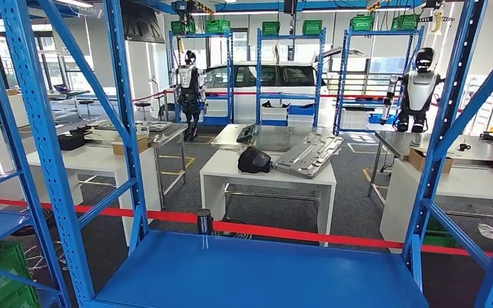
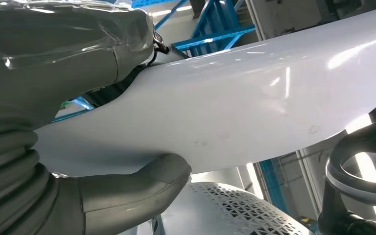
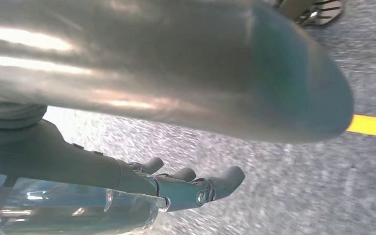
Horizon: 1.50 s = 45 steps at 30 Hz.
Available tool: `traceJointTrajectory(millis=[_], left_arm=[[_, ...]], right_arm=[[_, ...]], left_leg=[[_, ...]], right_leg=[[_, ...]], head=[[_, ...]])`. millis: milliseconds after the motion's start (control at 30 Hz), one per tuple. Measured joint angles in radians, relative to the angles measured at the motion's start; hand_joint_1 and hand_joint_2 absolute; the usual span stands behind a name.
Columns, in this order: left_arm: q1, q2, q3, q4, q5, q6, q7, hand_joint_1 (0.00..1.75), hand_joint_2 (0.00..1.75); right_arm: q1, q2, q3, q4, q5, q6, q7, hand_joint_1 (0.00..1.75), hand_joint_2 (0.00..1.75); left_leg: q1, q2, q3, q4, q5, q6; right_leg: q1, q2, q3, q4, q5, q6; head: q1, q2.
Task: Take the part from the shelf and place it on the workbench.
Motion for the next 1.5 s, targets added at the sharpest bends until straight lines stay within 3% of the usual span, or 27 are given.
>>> traceJointTrajectory(millis=[67, 133, 167, 267, 300, 400, 433, 467, 500, 567, 633, 700, 767, 800, 900, 933, 1000, 1033, 1100, 1167, 1200, 1267, 1300, 1333, 1433, 1467, 1500], left_arm=[[0.0, 0.001, -0.001, 0.0, 0.0, 0.0, 0.0, 1.75, 1.75], [-0.001, 0.001, -0.002, -0.001, 0.0, -0.001, -0.001, 1.75, 1.75], [-0.001, 0.002, -0.002, -0.001, 0.0, -0.001, -0.002, 1.75, 1.75], [0.0, 0.004, -0.004, -0.001, 0.0, -0.003, -0.002, 1.75, 1.75], [0.001, 0.005, -0.004, -0.001, 0.0, -0.004, -0.002, 1.75, 1.75], [0.001, 0.007, -0.005, -0.001, -0.001, -0.004, 0.004, 1.75, 1.75], [0.001, 0.007, -0.007, -0.001, -0.002, -0.003, 0.009, 1.75, 1.75], [0.001, 0.007, -0.009, -0.002, -0.002, -0.002, 0.013, 1.75, 1.75], [0.0, 0.007, -0.011, -0.002, -0.003, 0.0, 0.017, 1.75, 1.75], [-0.002, 0.007, -0.013, -0.004, -0.004, 0.004, 0.02, 1.75, 1.75], [-0.008, 0.008, -0.014, -0.009, -0.003, 0.004, 0.021, 1.75, 1.75], [-0.013, 0.008, -0.013, -0.011, -0.003, 0.003, 0.022, 1.75, 1.75], [-0.019, 0.009, -0.013, -0.01, -0.005, 0.002, 0.023, 1.75, 1.75], [-0.023, 0.009, -0.013, -0.009, -0.007, 0.003, 0.025, 1.75, 1.75], [-0.036, 0.008, -0.017, -0.002, -0.012, 0.013, 0.034, 1.75, 1.75], [-0.038, 0.007, -0.019, 0.0, -0.014, 0.018, 0.035, 1.75, 1.75], [-0.041, 0.008, -0.024, 0.005, -0.016, 0.024, 0.036, 1.75, 1.75], [-0.043, 0.008, -0.026, 0.006, -0.016, 0.024, 0.036, 1.75, 1.75], [-0.047, 0.008, -0.029, 0.008, -0.016, 0.025, 0.036, 1.75, 1.75], [-0.05, 0.008, -0.031, 0.007, -0.017, 0.025, 0.036, 1.75, 1.75], [-0.051, 0.008, -0.033, 0.007, -0.017, 0.025, 0.036, 1.75, 1.75], [-0.053, 0.008, -0.037, 0.007, -0.018, 0.029, 0.044, 1.75, 1.75], [-0.055, 0.008, -0.04, 0.006, -0.017, 0.037, 0.057, 1.75, 1.75], [-0.058, 0.008, -0.043, 0.003, -0.015, 0.048, 0.074, 1.75, 1.75], [-0.072, 0.005, -0.051, -0.013, -0.007, 0.076, 0.115, 1.75, 1.75], [-0.074, 0.005, -0.054, -0.018, -0.005, 0.081, 0.119, 1.75, 1.75], [-0.076, 0.005, -0.057, -0.023, -0.004, 0.084, 0.123, 1.75, 1.75]], right_arm=[[0.0, -0.001, -0.002, 0.0, 0.0, -0.002, -0.001, 0.0, 0.0], [-0.002, -0.003, -0.004, 0.001, 0.0, -0.003, -0.001, 0.0, 0.0], [-0.002, -0.003, -0.004, 0.001, 0.0, -0.004, -0.002, 0.0, 0.0], [0.0, -0.002, -0.005, 0.003, -0.002, -0.004, -0.003, 0.0, 0.0], [0.001, -0.002, -0.005, 0.005, -0.004, -0.003, -0.004, 0.0, 0.0], [-0.002, 0.003, -0.009, 0.012, -0.013, -0.011, -0.021, 0.0, 0.0], [-0.004, 0.005, -0.01, 0.016, -0.016, -0.019, -0.034, 0.0, 0.0], [-0.007, 0.008, -0.011, 0.023, -0.021, -0.026, -0.05, 0.0, 0.0], [-0.012, 0.01, -0.011, 0.032, -0.028, -0.033, -0.071, 0.0, 0.0], [-0.026, 0.016, -0.011, 0.057, -0.043, -0.042, -0.131, 0.0, 0.0], [-0.042, 0.024, -0.008, 0.081, -0.052, -0.058, -0.197, 0.0, 0.0], [-0.059, 0.032, 0.001, 0.098, -0.052, -0.071, -0.233, 0.0, 0.0], [-0.071, 0.039, 0.014, 0.114, -0.056, -0.053, -0.228, 0.0, 0.0], [-0.074, 0.042, 0.02, 0.119, -0.06, -0.03, -0.219, 0.0, 0.0], [-0.077, 0.043, 0.029, 0.128, -0.084, 0.064, -0.204, 0.0, 0.0], [-0.077, 0.041, 0.03, 0.129, -0.092, 0.09, -0.203, 0.0, 0.0], [-0.078, 0.039, 0.031, 0.129, -0.103, 0.116, -0.202, 0.0, 0.0], [-0.078, 0.037, 0.031, 0.129, -0.105, 0.12, -0.202, 0.0, 0.0], [-0.08, 0.034, 0.032, 0.129, -0.108, 0.124, -0.202, 0.0, 0.0], [-0.083, 0.032, 0.032, 0.129, -0.109, 0.126, -0.202, 0.0, 0.0], [-0.084, 0.031, 0.032, 0.129, -0.109, 0.127, -0.202, 0.0, 0.0], [-0.082, 0.032, 0.032, 0.13, -0.111, 0.128, -0.201, 0.0, 0.0], [-0.081, 0.032, 0.033, 0.13, -0.114, 0.128, -0.202, 0.0, 0.0], [-0.08, 0.032, 0.033, 0.13, -0.12, 0.131, -0.204, 0.0, 0.0], [-0.076, 0.034, 0.033, 0.122, -0.145, 0.148, -0.223, 0.0, 0.0], [-0.072, 0.036, 0.033, 0.116, -0.149, 0.142, -0.234, 0.0, 0.0], [-0.068, 0.038, 0.033, 0.108, -0.151, 0.132, -0.243, 0.0, 0.0]], left_leg=[[0.001, 0.001, -0.04, 0.015, 0.02, -0.008], [-0.001, 0.003, -0.069, 0.037, 0.035, -0.019], [-0.002, 0.004, -0.077, 0.043, 0.042, -0.025], [0.004, 0.002, -0.088, 0.05, 0.052, -0.042], [0.007, 0.0, -0.095, 0.069, 0.025, -0.048], [0.016, -0.004, -0.135, 0.236, -0.129, -0.065], [0.018, -0.004, -0.142, 0.297, -0.158, -0.068], [0.019, -0.004, -0.136, 0.333, -0.159, -0.069], [0.02, -0.004, -0.116, 0.337, -0.142, -0.068], [0.017, -0.006, -0.019, 0.238, -0.099, -0.056], [0.011, -0.007, 0.091, 0.088, -0.112, -0.041], [0.003, -0.008, 0.126, 0.019, -0.131, -0.03], [0.0, -0.006, 0.114, 0.006, -0.107, -0.018], [0.001, -0.005, 0.106, -0.002, -0.091, -0.011], [0.004, -0.004, 0.063, -0.014, -0.04, 0.003], [0.003, -0.004, 0.045, -0.012, -0.025, 0.004], [0.004, -0.002, 0.007, -0.008, 0.003, 0.0], [0.005, -0.001, -0.014, -0.003, 0.016, -0.003], [0.007, -0.001, -0.055, 0.017, 0.034, -0.014], [0.007, 0.001, -0.082, 0.04, 0.047, -0.026], [0.007, 0.002, -0.089, 0.045, 0.055, -0.032], [0.011, 0.002, -0.094, 0.047, 0.066, -0.044], [0.014, 0.001, -0.1, 0.055, 0.05, -0.05], [0.017, 0.0, -0.108, 0.082, 0.012, -0.056], [0.022, -0.003, -0.14, 0.258, -0.144, -0.071], [0.023, -0.003, -0.141, 0.311, -0.162, -0.072], [0.024, -0.003, -0.13, 0.338, -0.159, -0.073]], right_leg=[[-0.004, 0.0, 0.088, -0.097, 0.037, 0.017], [-0.001, 0.002, 0.182, -0.241, 0.015, 0.007], [0.003, 0.003, 0.204, -0.282, -0.001, -0.003], [0.003, 0.001, 0.192, -0.291, 0.008, -0.028], [0.001, -0.001, 0.184, -0.292, 0.019, -0.037], [0.001, -0.005, 0.146, -0.291, 0.056, -0.049], [0.002, -0.005, 0.132, -0.29, 0.069, -0.048], [0.003, -0.005, 0.116, -0.29, 0.082, -0.048], [0.004, -0.005, 0.102, -0.289, 0.094, -0.046], [0.006, -0.003, 0.075, -0.288, 0.118, -0.042], [0.008, -0.001, 0.062, -0.29, 0.138, -0.034], [0.006, -0.001, 0.058, -0.295, 0.157, -0.021], [0.004, -0.001, 0.054, -0.3, 0.169, -0.01], [0.005, -0.001, 0.046, -0.288, 0.154, -0.011], [0.006, -0.001, -0.004, -0.14, 0.022, -0.029], [0.006, 0.0, -0.019, -0.074, -0.011, -0.027], [0.002, 0.0, -0.013, -0.005, -0.01, -0.005], [-0.001, 0.0, 0.014, -0.021, 0.012, 0.009], [-0.007, -0.001, 0.115, -0.144, 0.036, 0.026], [-0.006, 0.002, 0.191, -0.263, 0.011, 0.016], [-0.002, 0.003, 0.202, -0.289, -0.002, 0.006], [-0.002, 0.002, 0.186, -0.289, 0.006, -0.013], [-0.003, 0.0, 0.178, -0.288, 0.016, -0.022], [-0.005, -0.003, 0.168, -0.288, 0.027, -0.031], [-0.004, -0.006, 0.131, -0.287, 0.064, -0.04], [-0.004, -0.006, 0.116, -0.286, 0.077, -0.039], [-0.003, -0.005, 0.102, -0.285, 0.089, -0.038]], head=[[0.001, 0.0], [0.001, 0.0], [0.001, 0.0], [0.0, 0.0], [-0.001, 0.0], [-0.004, 0.0], [-0.005, 0.0], [-0.006, 0.0], [-0.006, 0.0], [-0.008, 0.0], [-0.008, 0.0], [-0.008, 0.0], [-0.009, 0.0], [-0.009, 0.0], [-0.003, 0.0], [-0.002, 0.0], [-0.001, 0.0], [0.0, 0.0], [0.002, 0.001], [0.002, 0.001], [0.001, 0.001], [0.0, 0.0], [-0.002, 0.0], [-0.002, 0.0], [-0.005, 0.0], [-0.006, 0.0], [-0.007, 0.0]])
